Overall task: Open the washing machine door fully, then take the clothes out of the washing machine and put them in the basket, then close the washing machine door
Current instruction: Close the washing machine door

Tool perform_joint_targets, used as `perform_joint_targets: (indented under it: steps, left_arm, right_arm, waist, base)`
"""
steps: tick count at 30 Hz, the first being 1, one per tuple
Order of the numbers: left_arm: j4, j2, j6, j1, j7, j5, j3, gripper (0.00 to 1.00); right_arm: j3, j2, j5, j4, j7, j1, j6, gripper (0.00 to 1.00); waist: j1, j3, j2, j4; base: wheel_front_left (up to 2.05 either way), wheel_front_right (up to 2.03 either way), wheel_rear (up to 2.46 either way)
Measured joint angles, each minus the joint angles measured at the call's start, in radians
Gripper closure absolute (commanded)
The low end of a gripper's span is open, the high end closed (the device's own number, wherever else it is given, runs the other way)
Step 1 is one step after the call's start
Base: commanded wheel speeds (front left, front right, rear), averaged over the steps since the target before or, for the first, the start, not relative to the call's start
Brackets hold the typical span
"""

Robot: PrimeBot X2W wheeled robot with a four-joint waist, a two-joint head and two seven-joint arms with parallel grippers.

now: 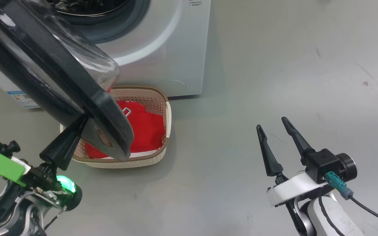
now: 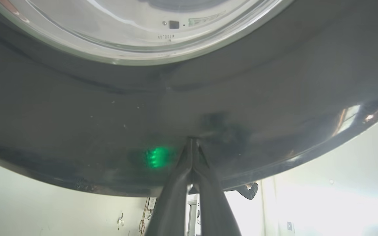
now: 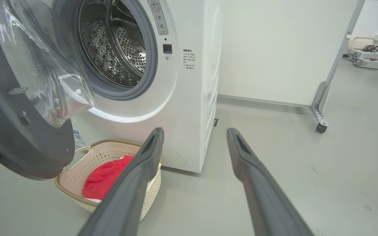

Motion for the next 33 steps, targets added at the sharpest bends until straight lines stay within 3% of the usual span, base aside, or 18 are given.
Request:
perform_joint_targets:
  steps: [11, 33]
  left_arm:
    - [0.023, -0.007, 0.000, -0.096, -0.068, -0.007, -0.021, 1.00]
    - [0.239, -0.014, 0.000, -0.373, -0.311, -0.012, 0.035, 1.00]
  right_arm:
    - [0.001, 0.012, 0.000, 0.000, -0.010, -0.001, 0.000, 0.00]
    - [0.008, 0.049, 0.009, -0.001, -0.022, -0.019, -0.001, 0.00]
  waist:
    - [0.0000, 0.028, 0.0000, -0.111]
    - [0.0000, 0.131, 0.0000, -0.287]
  base:
    - [0.00, 0.00, 0.00]
    - [0.00, 0.00, 0.00]
